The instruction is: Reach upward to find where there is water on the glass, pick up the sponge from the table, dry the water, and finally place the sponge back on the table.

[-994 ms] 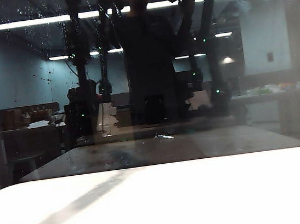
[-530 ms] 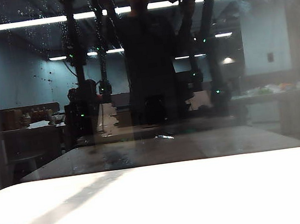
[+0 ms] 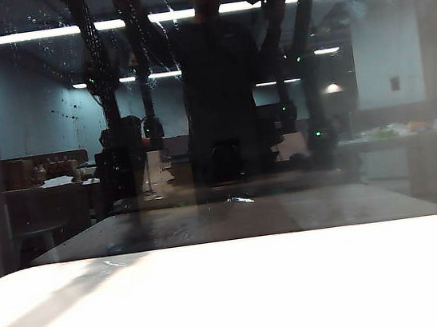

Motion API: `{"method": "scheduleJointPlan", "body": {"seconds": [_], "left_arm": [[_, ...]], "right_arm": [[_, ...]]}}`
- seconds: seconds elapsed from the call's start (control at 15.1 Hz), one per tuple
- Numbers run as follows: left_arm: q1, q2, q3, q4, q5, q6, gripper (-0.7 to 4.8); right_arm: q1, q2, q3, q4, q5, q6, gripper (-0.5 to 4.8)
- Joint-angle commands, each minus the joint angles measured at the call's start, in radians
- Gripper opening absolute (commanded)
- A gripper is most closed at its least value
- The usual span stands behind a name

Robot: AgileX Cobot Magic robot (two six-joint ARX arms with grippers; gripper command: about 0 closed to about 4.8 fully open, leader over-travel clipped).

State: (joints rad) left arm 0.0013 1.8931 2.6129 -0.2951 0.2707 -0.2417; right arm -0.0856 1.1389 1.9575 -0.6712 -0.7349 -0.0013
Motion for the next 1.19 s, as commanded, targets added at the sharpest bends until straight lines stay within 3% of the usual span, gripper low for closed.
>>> {"method": "scheduleJointPlan", "body": {"seconds": [0.07,0.27,0.6,0.93,1.19], "left_arm": [[0.046,-0.019,0.004,-0.027,0.035,-0.003,-0.06],[0.026,-0.015,0.002,-0.082,0.084,-0.002,-0.06],[-0.197,0.043,0.002,-0.092,0.080,0.029,-0.06],[-0.390,0.124,0.002,-0.085,0.015,0.088,-0.06],[-0.412,0.130,0.005,-0.093,-0.035,0.122,-0.06]], "right_arm": [[0.000,-0.004,0.004,0.018,0.000,0.001,-0.05],[0.000,-0.003,0.004,0.019,0.000,0.001,-0.05],[0.000,-0.003,0.004,0.024,0.000,0.001,-0.05],[0.000,-0.003,0.004,0.024,0.000,0.001,-0.05],[0.000,-0.003,0.004,0.025,0.000,0.001,-0.05]]}}
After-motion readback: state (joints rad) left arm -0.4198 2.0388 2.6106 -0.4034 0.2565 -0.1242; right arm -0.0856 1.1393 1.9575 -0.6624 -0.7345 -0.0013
